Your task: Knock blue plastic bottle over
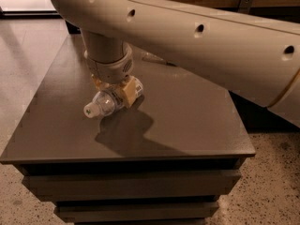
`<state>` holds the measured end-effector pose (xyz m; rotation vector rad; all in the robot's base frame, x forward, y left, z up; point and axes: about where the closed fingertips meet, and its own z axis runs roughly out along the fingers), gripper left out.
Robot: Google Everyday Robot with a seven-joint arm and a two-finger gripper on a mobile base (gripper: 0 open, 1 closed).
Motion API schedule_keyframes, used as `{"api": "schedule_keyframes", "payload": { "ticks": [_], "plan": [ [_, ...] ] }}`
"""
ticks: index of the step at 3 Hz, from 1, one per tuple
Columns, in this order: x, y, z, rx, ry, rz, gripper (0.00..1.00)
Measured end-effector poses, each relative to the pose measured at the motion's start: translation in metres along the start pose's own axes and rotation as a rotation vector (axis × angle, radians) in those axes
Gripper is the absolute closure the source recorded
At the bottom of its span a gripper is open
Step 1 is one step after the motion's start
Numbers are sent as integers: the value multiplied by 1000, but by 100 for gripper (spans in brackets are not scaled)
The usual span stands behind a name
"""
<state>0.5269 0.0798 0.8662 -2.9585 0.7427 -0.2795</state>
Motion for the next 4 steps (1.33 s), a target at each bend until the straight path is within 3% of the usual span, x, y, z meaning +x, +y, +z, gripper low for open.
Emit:
{"api": "schedule_keyframes", "payload": {
  "ticks": [1,2,4],
  "plan": [
    [-1,0,5,-11,-13,9,13],
    [-1,-1,8,-18,-19,15,0],
    [-1,0,11,-26,-30,24,0]
  ]
}}
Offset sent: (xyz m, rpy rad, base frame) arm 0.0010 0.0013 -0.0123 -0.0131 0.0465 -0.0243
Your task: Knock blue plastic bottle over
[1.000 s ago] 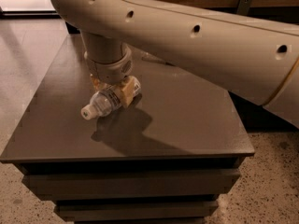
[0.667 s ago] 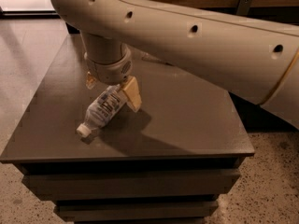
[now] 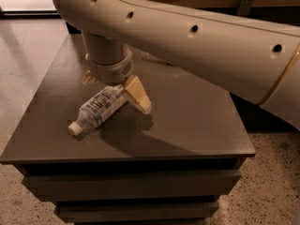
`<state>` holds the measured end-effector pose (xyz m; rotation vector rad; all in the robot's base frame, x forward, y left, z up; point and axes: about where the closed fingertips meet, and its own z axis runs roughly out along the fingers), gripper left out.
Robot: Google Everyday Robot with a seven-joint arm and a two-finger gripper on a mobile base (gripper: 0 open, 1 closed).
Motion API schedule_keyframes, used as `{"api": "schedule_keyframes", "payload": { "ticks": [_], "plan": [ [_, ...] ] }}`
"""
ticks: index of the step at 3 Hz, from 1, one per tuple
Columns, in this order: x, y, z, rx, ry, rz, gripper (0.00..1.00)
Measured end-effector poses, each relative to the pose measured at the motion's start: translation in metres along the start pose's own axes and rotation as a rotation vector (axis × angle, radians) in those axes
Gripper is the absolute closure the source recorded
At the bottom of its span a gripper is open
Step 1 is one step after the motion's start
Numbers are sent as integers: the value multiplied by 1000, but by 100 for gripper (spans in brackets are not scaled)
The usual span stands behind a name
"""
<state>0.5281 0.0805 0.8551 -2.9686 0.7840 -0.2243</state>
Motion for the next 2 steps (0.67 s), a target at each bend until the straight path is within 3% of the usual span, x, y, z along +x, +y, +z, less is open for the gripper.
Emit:
{"api": "schedule_keyframes", "payload": {
  "ticks": [2],
  "plan": [
    [3,1,0,2,-22,31,0]
  ]
}}
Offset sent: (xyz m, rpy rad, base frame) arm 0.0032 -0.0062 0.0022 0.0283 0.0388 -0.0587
